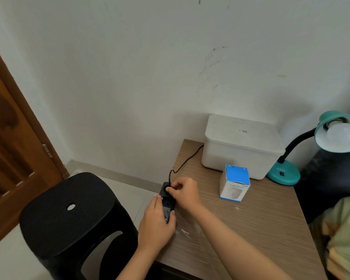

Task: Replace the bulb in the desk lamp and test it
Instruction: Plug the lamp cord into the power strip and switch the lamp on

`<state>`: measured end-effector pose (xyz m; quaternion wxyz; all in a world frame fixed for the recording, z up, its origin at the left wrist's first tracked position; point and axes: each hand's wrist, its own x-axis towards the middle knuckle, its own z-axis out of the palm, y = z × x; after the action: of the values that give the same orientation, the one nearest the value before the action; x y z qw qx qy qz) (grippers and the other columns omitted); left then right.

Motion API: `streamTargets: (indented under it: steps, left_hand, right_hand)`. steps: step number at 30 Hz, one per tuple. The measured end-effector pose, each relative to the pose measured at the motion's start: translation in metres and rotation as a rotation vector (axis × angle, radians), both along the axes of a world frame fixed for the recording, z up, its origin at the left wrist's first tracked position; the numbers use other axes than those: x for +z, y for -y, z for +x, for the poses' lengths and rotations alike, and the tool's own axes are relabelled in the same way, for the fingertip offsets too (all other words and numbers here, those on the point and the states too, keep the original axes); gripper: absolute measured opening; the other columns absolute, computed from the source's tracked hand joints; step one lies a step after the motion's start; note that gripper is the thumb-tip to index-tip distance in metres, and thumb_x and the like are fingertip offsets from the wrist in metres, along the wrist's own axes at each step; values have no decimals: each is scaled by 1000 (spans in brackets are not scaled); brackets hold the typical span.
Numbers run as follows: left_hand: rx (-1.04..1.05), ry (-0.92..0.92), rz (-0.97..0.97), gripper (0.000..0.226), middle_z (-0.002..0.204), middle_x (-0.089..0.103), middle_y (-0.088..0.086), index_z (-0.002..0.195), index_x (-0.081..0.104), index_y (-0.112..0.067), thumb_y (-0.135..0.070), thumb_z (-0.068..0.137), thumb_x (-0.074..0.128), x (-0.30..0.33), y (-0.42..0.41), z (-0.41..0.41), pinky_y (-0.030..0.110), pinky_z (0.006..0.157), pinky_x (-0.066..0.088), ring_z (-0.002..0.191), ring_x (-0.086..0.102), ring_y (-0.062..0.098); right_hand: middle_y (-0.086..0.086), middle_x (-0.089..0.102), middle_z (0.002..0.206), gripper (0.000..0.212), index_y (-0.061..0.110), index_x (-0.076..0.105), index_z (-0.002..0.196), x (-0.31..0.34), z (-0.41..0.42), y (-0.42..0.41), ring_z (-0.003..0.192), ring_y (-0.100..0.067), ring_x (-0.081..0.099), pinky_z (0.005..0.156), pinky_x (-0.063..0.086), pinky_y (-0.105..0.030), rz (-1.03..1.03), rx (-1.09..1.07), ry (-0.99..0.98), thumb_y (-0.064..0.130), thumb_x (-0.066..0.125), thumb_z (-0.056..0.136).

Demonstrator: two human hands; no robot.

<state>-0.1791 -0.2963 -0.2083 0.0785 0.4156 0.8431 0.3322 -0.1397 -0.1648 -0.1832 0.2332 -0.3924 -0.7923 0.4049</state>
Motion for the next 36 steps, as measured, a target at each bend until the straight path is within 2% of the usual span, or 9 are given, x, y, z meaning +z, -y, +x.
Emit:
streamTargets:
  steps: [6, 9, 12, 14, 18, 23, 25, 30, 36]
  left_hand:
    - [-17, -35, -93, 66, 147, 37, 7, 141, 29, -9, -41, 87, 50, -3, -3, -5, 34, 111, 33, 135, 34, 19]
    - [12, -158, -247, 72, 155, 20, 9, 144, 21, -11, -48, 87, 46, 1, -7, 1, 47, 116, 17, 142, 21, 24]
    - [-10, -189, -149, 66, 153, 22, 13, 140, 32, -11, -47, 85, 43, 7, -15, 39, 50, 113, 20, 141, 23, 29]
    - [-123, -172, 11, 58, 144, 41, 13, 129, 47, -14, -45, 81, 42, 2, -26, 73, 50, 105, 36, 130, 41, 29]
    - [-348, -88, 202, 44, 135, 47, -1, 124, 47, -27, -40, 82, 48, -5, -63, 135, 28, 97, 42, 119, 44, 11]
    - [-556, -50, 181, 44, 138, 41, -3, 128, 48, -23, -38, 86, 45, -12, -134, 182, 33, 107, 39, 127, 33, 5]
    - [-620, -50, 134, 47, 142, 37, -2, 132, 43, -21, -37, 89, 43, -8, -166, 191, 30, 113, 29, 132, 30, 8]
    - [-642, -135, -50, 59, 150, 28, 2, 140, 33, -20, -46, 87, 43, -11, -239, 190, 42, 115, 24, 138, 24, 20]
    - [-717, -244, -230, 67, 158, 9, -6, 146, 20, -25, -55, 88, 35, -32, -264, 177, 48, 117, 6, 145, 6, 13]
  right_hand:
    - [2, 64, 79, 23, 15, 72, 96, -6, 9, 1, 68, -10, 55, 68, 48, -25, -82, 6, 1, 22, 77, 75]
    - [8, 62, 86, 29, 23, 68, 108, -11, 50, 9, 74, -3, 54, 71, 47, -19, -4, 12, -50, 29, 72, 80]
    - [14, 56, 73, 10, 22, 69, 83, -20, 110, 11, 67, 1, 52, 63, 40, -10, 145, -9, -56, 31, 66, 83]
    - [16, 48, 61, 23, 20, 61, 64, -27, 153, 5, 59, 1, 47, 59, 38, -11, 219, -79, -53, 35, 64, 81]
    - [15, 45, 56, 26, 24, 55, 59, -30, 227, -32, 57, 1, 49, 54, 35, -8, 281, -293, 7, 27, 69, 81]
    - [4, 60, 77, 3, 16, 65, 82, -23, 273, -103, 72, -4, 57, 69, 51, -25, 350, -476, -7, 18, 66, 84]
    - [-2, 64, 91, 14, 11, 66, 97, -25, 276, -135, 86, -10, 60, 82, 53, -30, 358, -529, 1, 19, 64, 85]
    - [-13, 48, 140, 47, 7, 48, 131, -35, 269, -198, 135, -24, 37, 113, 24, -30, 252, -523, 94, 22, 59, 89]
    - [-13, 45, 141, 47, 5, 48, 133, -54, 258, -217, 136, -26, 33, 111, 15, -23, 257, -485, 123, 20, 58, 90]
